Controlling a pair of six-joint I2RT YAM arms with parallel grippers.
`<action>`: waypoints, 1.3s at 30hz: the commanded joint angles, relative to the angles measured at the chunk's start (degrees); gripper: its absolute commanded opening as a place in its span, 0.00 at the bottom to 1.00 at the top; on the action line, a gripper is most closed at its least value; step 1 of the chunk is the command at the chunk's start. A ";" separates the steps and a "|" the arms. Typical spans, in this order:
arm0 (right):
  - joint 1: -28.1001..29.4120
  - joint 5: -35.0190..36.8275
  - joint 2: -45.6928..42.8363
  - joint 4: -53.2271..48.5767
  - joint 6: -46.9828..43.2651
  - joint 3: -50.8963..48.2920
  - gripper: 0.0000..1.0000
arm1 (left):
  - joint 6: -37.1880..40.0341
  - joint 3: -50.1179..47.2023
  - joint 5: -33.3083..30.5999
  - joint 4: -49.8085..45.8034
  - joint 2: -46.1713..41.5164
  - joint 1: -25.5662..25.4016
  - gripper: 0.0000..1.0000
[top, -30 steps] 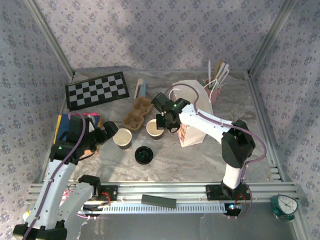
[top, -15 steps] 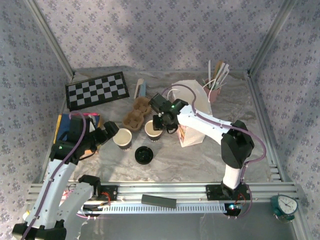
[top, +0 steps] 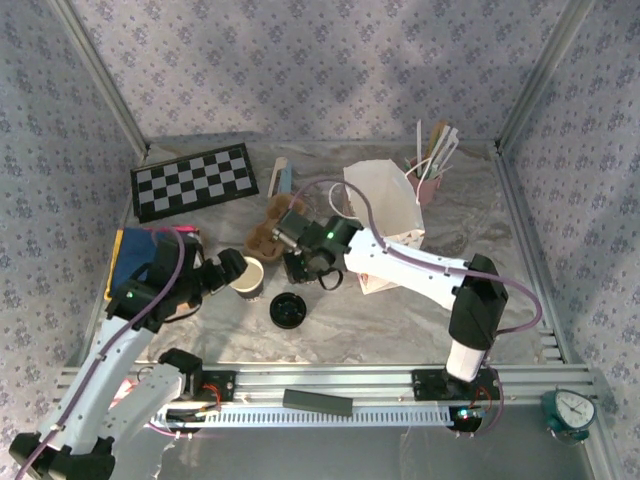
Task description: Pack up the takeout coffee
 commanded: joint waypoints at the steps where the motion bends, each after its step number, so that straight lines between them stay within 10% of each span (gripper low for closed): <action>1: 2.59 -1.72 2.29 -0.11 -0.96 -0.66 0.35 | -2.97 -0.24 -6.84 -5.68 -3.76 -0.36 1.00; 39: 10.02 -3.93 21.86 -1.96 0.04 9.54 0.36 | -4.94 -0.34 -10.64 -19.77 -19.99 -0.29 1.00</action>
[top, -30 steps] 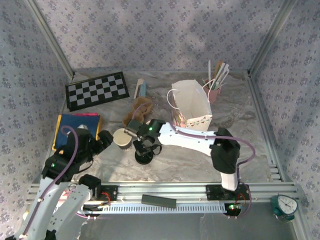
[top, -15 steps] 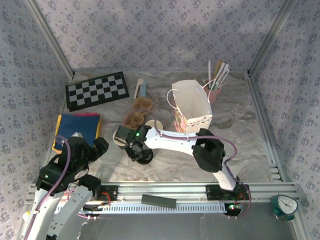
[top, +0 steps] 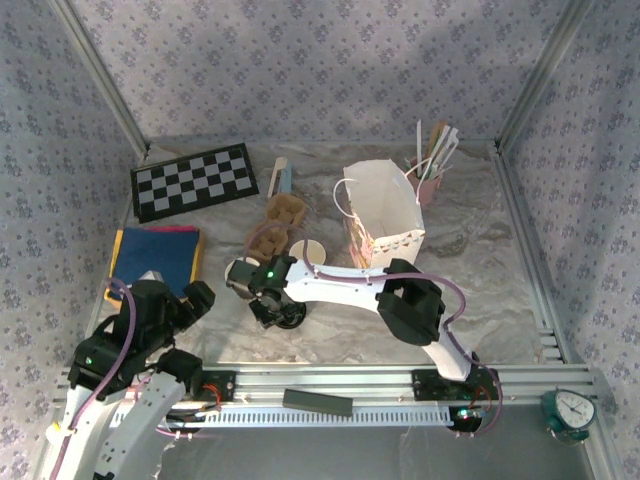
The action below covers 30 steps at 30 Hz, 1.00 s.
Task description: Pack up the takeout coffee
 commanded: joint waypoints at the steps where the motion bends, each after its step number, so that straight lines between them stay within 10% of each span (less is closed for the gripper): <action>1: 0.55 0.16 1.88 -1.50 0.23 1.20 0.37 | -0.48 0.13 -0.88 -1.64 -0.72 -0.31 1.00; 30: 3.23 6.59 -5.45 7.62 0.24 -8.19 0.33 | -0.92 0.17 -0.27 -1.12 -0.74 -0.31 1.00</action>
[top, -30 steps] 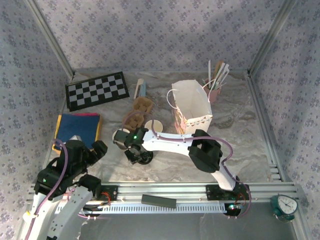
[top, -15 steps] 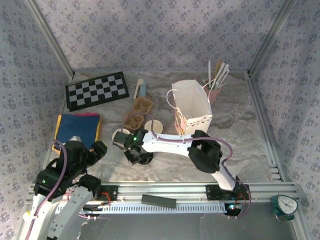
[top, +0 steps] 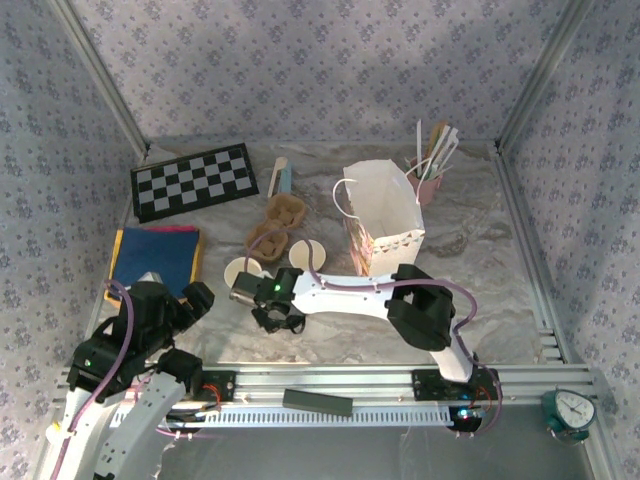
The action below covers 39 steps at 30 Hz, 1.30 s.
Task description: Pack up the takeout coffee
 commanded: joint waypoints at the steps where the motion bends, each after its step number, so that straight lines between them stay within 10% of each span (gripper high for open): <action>1: 0.55 0.92 -0.61 0.16 0.25 -0.34 0.33 | -0.36 0.26 -0.23 -0.82 -0.12 -0.30 1.00; 39: -1.43 3.63 -9.36 -3.02 2.66 -0.10 0.01 | 0.25 1.95 1.37 2.28 2.28 -0.30 1.00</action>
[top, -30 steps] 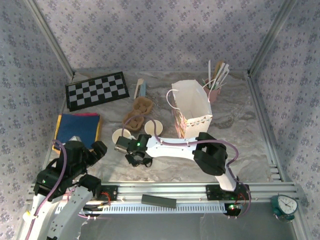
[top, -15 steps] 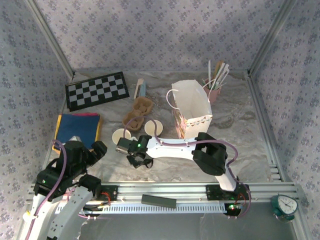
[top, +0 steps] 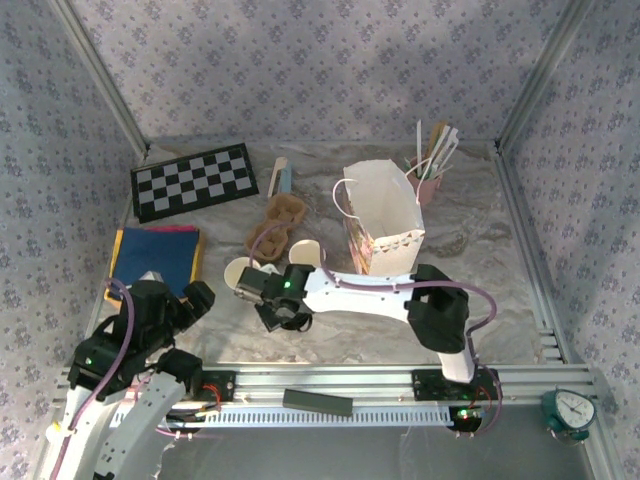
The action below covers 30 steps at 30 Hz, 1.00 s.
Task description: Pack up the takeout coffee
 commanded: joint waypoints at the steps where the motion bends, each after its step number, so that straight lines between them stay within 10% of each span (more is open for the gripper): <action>1: -1.32 1.86 -4.12 -2.36 0.67 1.72 0.01 | 0.47 2.14 1.40 2.65 1.98 -0.26 1.00; 18: -17.52 -7.55 -16.83 4.59 -7.11 9.99 0.01 | -2.76 11.03 19.43 33.51 20.46 4.07 1.00; 30: -27.87 -25.25 -25.03 24.24 -7.56 5.74 0.01 | -22.59 10.11 38.35 62.20 29.67 8.83 1.00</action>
